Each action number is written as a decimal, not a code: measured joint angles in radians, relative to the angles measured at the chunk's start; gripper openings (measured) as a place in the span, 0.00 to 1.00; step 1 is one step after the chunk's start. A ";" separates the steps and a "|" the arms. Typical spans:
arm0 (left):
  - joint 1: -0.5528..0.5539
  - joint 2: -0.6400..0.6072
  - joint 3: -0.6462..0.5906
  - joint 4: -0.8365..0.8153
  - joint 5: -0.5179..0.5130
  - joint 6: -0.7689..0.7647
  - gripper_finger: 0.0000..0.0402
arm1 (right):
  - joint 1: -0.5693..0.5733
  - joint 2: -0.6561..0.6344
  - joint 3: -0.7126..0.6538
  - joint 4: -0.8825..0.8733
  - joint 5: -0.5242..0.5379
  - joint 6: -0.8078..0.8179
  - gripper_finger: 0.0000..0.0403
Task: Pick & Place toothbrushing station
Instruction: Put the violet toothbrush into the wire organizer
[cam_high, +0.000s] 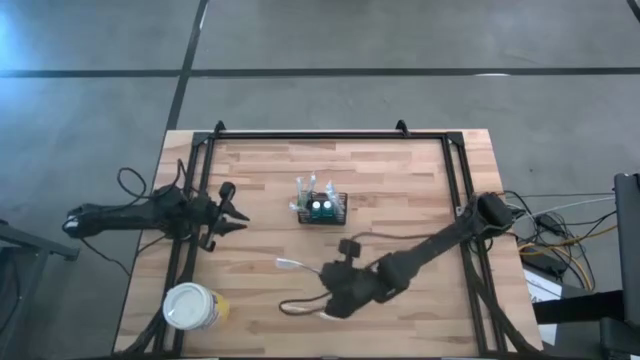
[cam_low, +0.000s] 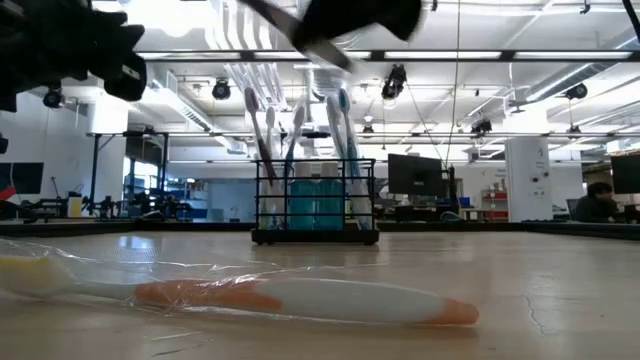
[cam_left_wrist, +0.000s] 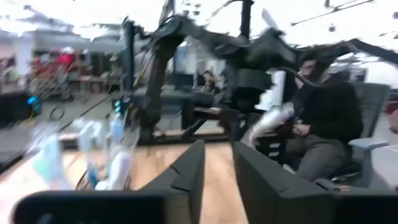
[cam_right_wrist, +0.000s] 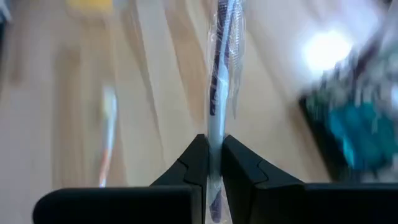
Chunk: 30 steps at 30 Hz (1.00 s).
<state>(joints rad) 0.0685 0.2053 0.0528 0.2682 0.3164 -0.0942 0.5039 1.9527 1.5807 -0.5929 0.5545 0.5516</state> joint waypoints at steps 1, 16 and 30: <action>-0.013 0.012 0.001 0.024 0.001 0.007 0.26 | -0.011 -0.017 -0.016 0.062 0.003 -0.047 0.06; -0.066 0.232 0.170 0.039 0.008 0.049 0.45 | -0.176 -0.097 -0.277 0.791 -0.058 -0.457 0.06; -0.067 0.514 0.338 0.058 -0.045 0.071 0.43 | -0.228 -0.097 -0.254 0.791 -0.002 -0.514 0.06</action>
<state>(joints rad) 0.0013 0.7193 0.3913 0.3267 0.2714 -0.0231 0.2764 1.8553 1.3268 0.1986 0.5527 0.0371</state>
